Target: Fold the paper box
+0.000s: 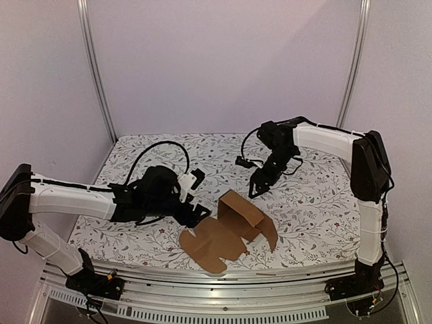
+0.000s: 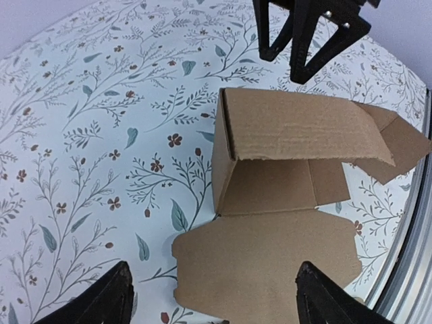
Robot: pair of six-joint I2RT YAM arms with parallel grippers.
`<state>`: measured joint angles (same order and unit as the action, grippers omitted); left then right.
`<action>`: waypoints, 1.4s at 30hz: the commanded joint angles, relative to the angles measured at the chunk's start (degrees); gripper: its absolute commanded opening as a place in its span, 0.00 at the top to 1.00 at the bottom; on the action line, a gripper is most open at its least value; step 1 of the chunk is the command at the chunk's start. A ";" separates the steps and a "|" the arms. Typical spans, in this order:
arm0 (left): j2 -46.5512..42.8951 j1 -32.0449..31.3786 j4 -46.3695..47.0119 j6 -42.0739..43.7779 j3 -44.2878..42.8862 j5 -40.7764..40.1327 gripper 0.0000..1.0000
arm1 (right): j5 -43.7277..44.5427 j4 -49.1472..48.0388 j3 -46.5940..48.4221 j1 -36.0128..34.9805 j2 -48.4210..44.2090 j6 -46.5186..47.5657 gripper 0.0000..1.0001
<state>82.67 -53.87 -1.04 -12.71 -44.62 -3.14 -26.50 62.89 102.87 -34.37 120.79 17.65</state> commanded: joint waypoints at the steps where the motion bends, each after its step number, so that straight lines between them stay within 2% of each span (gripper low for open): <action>1: 3.23 -0.54 17.09 10.92 5.17 2.32 0.19 | 1.32 1.41 -5.39 2.61 -6.74 1.07 0.42; 5: 11.85 -0.54 26.60 13.60 4.12 4.90 0.26 | 1.25 1.53 -12.51 4.13 -15.63 2.00 0.41; 12: 21.81 -0.54 36.91 11.23 1.75 -0.08 0.45 | 1.51 0.88 -22.42 4.72 -25.30 2.57 0.40; 16: 26.57 -0.67 40.41 9.81 0.06 -0.56 0.62 | 1.98 0.30 -26.21 5.22 -28.03 2.57 0.40; 18: 28.69 -0.69 41.65 9.12 -0.81 -1.02 0.67 | 2.19 0.20 -27.00 5.59 -28.92 2.57 0.40; 26: 29.91 -1.23 47.16 6.37 0.84 -5.15 0.94 | 2.83 -0.60 -29.39 6.42 -30.81 2.57 0.41; 30: 29.29 -1.54 48.45 4.68 2.66 -8.37 0.97 | 3.78 -1.79 -30.75 6.42 -31.22 2.77 0.41; 35: 26.44 -1.72 51.44 -0.99 7.00 -16.70 1.00 | 4.49 -5.81 -33.32 6.47 -31.76 3.74 0.40; 42: 24.71 -1.84 49.88 -6.11 9.59 -25.57 1.00 | 6.48 -9.38 -23.03 5.76 -20.67 3.62 0.42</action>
<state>109.32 -54.98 48.58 -14.76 -36.21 -21.54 -21.52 58.02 73.43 -28.16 93.34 20.88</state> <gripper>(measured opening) 0.044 0.585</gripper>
